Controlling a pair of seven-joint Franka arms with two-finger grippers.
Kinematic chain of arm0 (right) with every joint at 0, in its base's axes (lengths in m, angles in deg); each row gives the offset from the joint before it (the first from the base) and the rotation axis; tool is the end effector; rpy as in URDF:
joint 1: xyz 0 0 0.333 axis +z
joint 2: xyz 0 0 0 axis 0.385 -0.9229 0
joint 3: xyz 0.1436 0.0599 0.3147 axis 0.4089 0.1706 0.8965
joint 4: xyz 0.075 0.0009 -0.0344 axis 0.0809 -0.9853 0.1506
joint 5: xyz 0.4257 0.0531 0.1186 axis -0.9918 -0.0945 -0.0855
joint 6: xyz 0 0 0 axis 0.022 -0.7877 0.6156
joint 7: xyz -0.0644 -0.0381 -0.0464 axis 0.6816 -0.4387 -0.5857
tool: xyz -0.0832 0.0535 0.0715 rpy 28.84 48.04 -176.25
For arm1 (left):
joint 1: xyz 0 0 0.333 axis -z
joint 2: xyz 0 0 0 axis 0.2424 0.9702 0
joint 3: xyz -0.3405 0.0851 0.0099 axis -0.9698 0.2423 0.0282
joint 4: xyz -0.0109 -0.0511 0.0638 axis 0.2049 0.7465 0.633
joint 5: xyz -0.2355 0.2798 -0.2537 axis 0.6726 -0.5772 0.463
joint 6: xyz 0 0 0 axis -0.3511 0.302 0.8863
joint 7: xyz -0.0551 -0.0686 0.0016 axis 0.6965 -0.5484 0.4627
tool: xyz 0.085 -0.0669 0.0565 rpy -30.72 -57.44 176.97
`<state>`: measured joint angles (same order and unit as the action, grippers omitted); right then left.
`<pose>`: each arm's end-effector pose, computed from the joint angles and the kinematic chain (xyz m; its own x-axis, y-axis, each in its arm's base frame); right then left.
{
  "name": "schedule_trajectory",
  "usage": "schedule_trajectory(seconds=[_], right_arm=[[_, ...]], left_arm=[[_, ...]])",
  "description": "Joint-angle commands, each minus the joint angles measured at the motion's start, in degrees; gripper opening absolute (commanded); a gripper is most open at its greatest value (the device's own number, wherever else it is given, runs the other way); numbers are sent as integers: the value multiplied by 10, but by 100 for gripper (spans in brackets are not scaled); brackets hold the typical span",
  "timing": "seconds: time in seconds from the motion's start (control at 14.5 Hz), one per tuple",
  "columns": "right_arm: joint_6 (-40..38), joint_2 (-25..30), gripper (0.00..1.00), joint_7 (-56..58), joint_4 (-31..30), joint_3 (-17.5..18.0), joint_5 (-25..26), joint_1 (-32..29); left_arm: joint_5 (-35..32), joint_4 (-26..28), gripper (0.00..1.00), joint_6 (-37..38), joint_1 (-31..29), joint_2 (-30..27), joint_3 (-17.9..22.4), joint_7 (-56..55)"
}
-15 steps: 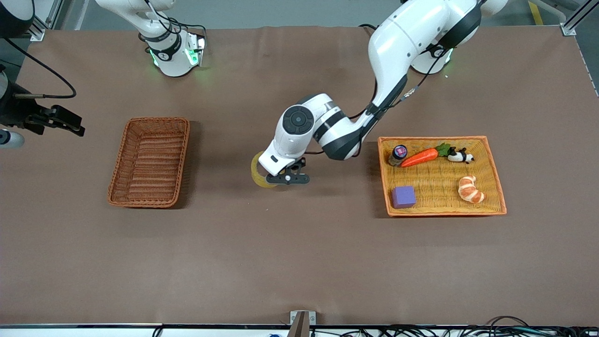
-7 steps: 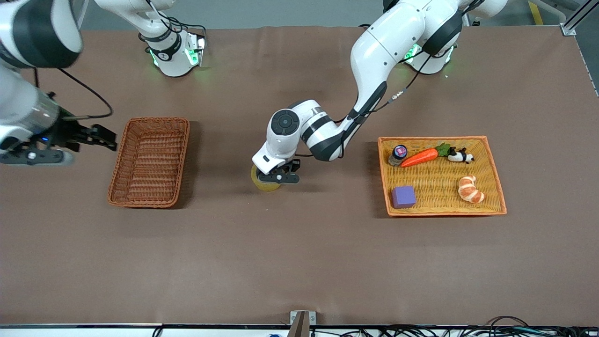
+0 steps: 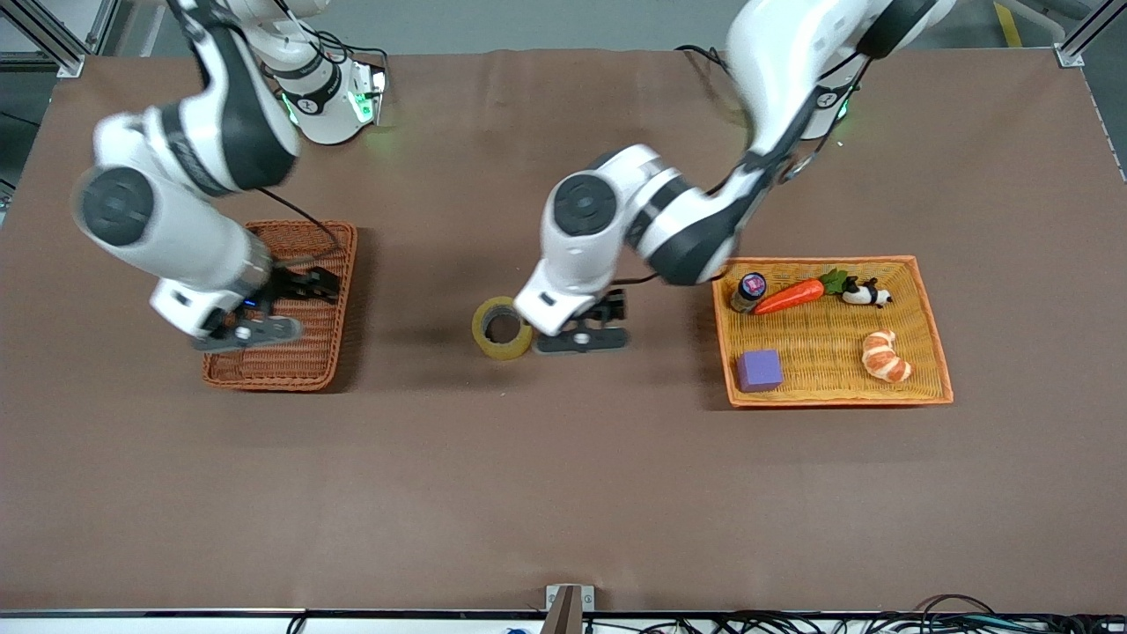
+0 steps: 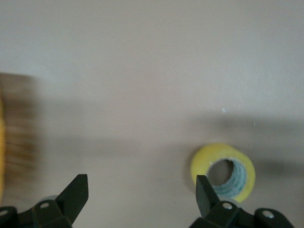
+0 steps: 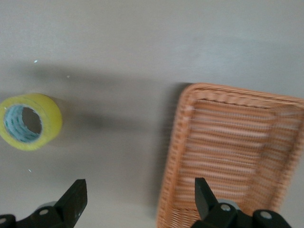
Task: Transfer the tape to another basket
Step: 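Set the tape down while the right gripper reaches toward it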
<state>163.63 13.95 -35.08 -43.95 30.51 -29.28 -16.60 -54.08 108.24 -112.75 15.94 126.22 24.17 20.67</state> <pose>0.6305 0.1826 0.4080 0.9837 0.1315 -0.1227 0.1303 -0.9913 -0.0174 0.6242 -0.5276 0.4039 0.9941 0.0952 0.0519 0.0921 -0.9940 0.0597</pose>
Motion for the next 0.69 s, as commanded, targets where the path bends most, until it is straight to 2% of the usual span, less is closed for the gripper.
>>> schedule_trajectory(seconds=[0.0,0.21,0.34,0.41,0.55,0.62], right_arm=[[44,-43,100,-89,-4,26,-4,22],[116,-98,100,-184,-18,45,0,56],[133,-117,100,-216,-17,48,0,66],[167,-137,100,-242,-17,53,1,82],[219,-179,100,-281,-17,53,8,102],[221,-187,100,-281,-16,54,10,103]], left_arm=[[1,95,100,-3,-61,-98,-8,45],[45,161,100,-1,-133,-188,-10,116],[81,178,100,2,-178,-226,-9,180],[94,189,100,13,-201,-245,-8,208],[99,205,100,47,-245,-287,-9,277],[105,210,100,60,-265,-304,-9,312]])
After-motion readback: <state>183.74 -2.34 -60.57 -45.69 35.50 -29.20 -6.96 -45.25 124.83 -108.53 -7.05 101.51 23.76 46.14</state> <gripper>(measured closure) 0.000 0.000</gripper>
